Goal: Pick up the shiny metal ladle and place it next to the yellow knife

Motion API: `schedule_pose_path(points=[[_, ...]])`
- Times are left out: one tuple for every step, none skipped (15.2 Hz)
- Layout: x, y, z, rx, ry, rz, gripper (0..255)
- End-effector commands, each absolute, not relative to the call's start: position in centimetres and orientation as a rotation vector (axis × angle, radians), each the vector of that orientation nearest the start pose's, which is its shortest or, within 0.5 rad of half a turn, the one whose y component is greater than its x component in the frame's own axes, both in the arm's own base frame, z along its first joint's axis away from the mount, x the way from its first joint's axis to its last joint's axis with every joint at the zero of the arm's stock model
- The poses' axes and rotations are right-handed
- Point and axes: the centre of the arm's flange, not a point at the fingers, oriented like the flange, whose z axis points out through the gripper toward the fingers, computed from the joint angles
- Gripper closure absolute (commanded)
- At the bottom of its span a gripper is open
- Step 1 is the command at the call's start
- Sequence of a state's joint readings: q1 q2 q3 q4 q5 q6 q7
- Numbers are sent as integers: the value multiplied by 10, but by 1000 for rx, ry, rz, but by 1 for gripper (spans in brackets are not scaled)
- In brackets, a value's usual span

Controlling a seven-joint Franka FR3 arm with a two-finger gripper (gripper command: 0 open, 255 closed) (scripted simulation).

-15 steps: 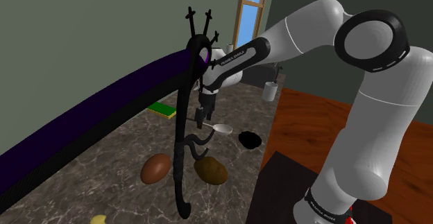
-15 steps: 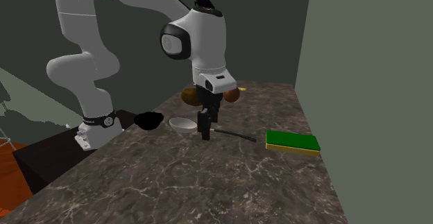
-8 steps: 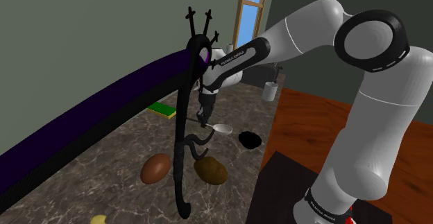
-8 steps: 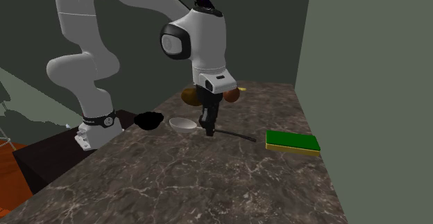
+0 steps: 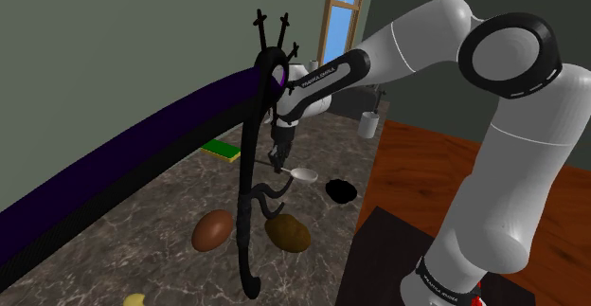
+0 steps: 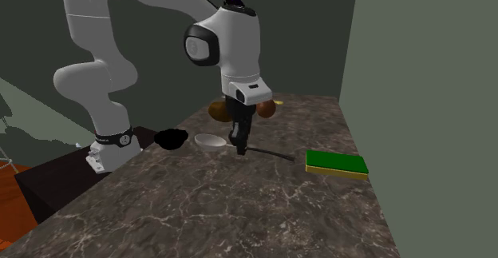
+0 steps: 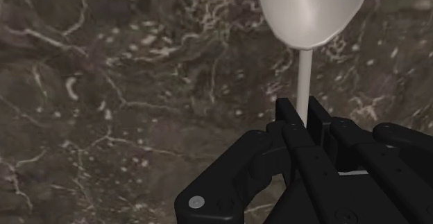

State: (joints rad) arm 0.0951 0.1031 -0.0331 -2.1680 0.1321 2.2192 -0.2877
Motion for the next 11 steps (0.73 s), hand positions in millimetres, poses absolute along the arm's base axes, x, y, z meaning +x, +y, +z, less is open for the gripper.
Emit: schedule_pose_path(points=[[543, 38, 353, -3009, -404, 61, 255], [543, 38, 359, -3009, -404, 61, 255], [543, 38, 364, -3009, -404, 61, 255], [543, 38, 369, -3009, -404, 61, 255], [543, 38, 374, -3009, -404, 61, 255], [543, 38, 380, -3009, -404, 61, 255], [543, 38, 385, -3009, -404, 61, 255], [543, 38, 390, -3009, -404, 61, 255], [543, 38, 395, -3009, -404, 61, 255], [543, 38, 401, -3009, -404, 61, 255], [543, 38, 406, -3009, -404, 61, 255]])
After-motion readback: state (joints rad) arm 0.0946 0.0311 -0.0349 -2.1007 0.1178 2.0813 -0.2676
